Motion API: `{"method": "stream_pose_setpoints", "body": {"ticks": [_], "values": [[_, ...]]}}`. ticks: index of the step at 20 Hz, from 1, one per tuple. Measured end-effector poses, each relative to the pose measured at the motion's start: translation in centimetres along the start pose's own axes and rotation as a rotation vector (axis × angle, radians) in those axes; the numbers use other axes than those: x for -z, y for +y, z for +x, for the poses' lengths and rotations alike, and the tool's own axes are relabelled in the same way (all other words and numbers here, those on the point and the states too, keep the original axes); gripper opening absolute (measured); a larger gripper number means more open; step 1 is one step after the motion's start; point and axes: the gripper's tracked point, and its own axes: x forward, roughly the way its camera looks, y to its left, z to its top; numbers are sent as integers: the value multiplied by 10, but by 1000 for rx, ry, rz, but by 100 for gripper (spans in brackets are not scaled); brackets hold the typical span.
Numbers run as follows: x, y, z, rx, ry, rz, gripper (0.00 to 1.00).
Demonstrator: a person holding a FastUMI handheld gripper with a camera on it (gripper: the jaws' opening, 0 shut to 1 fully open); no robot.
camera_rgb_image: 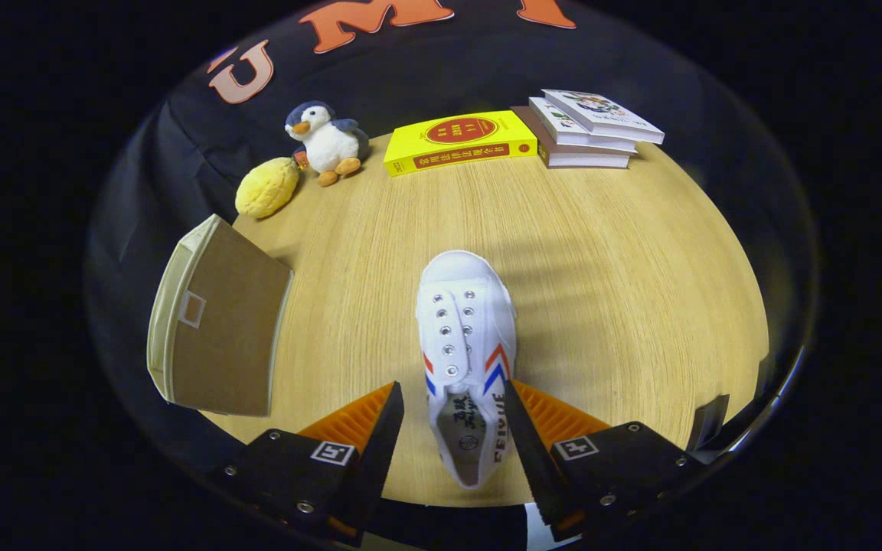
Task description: Open the storage box then place both shoes into the box .Put the left shoe in first, then the right shoe, with the right side of both shoes facing outward in a uniform manner.
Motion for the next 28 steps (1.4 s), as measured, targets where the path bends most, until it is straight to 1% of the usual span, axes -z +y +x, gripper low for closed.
{"method": "stream_pose_setpoints", "body": {"ticks": [3, 5, 7, 10, 12, 16, 17, 19, 23, 26, 27, 28], "values": [[10, -16, 10, 24, 12, -41, 78], [15, -19, 17, 25, 13, -88, 76], [20, -26, 24, 47, 24, -145, 76], [16, -33, 30, 65, 17, -194, 76], [17, -39, 33, 76, 19, -252, 73], [4, -30, 40, 28, -113, -279, 68], [1, -28, 41, 23, -146, -274, 64], [-3, -27, 45, 8, -180, -263, 59], [-2, -25, 51, -74, -163, -234, 58], [3, -20, 54, -153, -87, -166, 56], [3, -19, 54, -160, -73, -136, 48], [3, -20, 54, -156, -72, -132, 43]]}}
